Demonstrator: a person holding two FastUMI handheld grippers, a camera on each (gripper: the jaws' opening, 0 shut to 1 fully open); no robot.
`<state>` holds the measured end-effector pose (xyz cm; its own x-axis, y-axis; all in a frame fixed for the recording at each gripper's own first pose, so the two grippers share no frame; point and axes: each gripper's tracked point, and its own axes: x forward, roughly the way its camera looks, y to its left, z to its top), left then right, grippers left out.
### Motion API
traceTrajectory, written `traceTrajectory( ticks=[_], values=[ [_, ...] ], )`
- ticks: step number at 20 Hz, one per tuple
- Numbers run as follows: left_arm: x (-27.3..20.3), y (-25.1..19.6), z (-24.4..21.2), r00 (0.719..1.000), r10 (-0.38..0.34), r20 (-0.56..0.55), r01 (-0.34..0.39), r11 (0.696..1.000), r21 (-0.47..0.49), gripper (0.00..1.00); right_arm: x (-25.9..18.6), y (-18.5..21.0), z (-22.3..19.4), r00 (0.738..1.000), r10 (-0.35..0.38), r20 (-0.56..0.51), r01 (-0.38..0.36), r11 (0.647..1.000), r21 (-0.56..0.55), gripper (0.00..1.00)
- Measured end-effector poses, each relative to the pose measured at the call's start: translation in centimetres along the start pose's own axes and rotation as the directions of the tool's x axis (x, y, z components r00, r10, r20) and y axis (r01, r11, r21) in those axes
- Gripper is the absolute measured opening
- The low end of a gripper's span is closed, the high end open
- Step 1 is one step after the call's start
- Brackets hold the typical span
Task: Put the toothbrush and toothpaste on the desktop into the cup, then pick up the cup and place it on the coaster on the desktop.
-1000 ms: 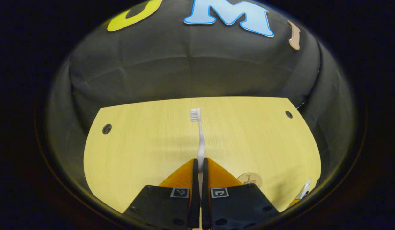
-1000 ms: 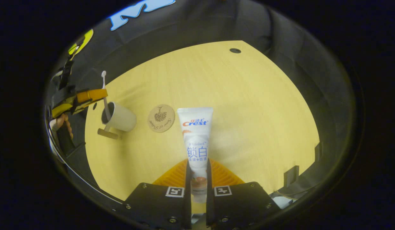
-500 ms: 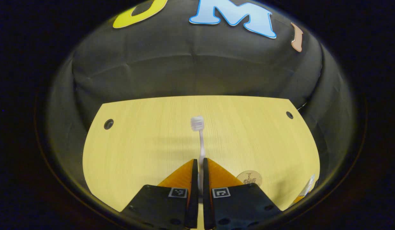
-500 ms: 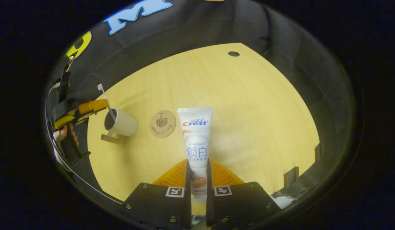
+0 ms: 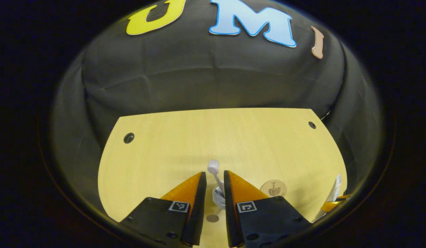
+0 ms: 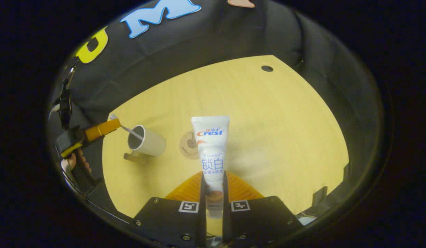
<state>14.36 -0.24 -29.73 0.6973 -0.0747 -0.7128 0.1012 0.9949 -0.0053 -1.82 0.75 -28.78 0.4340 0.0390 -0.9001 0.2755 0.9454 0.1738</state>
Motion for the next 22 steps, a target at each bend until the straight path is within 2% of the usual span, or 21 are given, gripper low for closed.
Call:
traceTrajectory(
  ticks=[5,12,22],
  values=[
    [-2.6,4.7,-1.2,0.999,0.042,0.001,-0.042,0.999,-0.014,0.36,0.5,3.7,2.4,0.999,0.039,0.027,-0.039,0.999,-0.037,0.19],
    [-5.8,12.6,-5.3,0.994,0.102,-0.038,-0.105,0.992,-0.072,0.36,2.5,10.6,4.3,0.995,0.097,0.023,-0.094,0.991,-0.100,0.19],
    [-9.6,17.7,-8.9,0.988,0.139,-0.061,-0.147,0.976,-0.159,0.36,5.8,17.0,8.3,0.990,0.134,0.049,-0.128,0.985,-0.112,0.19]
  ],
)
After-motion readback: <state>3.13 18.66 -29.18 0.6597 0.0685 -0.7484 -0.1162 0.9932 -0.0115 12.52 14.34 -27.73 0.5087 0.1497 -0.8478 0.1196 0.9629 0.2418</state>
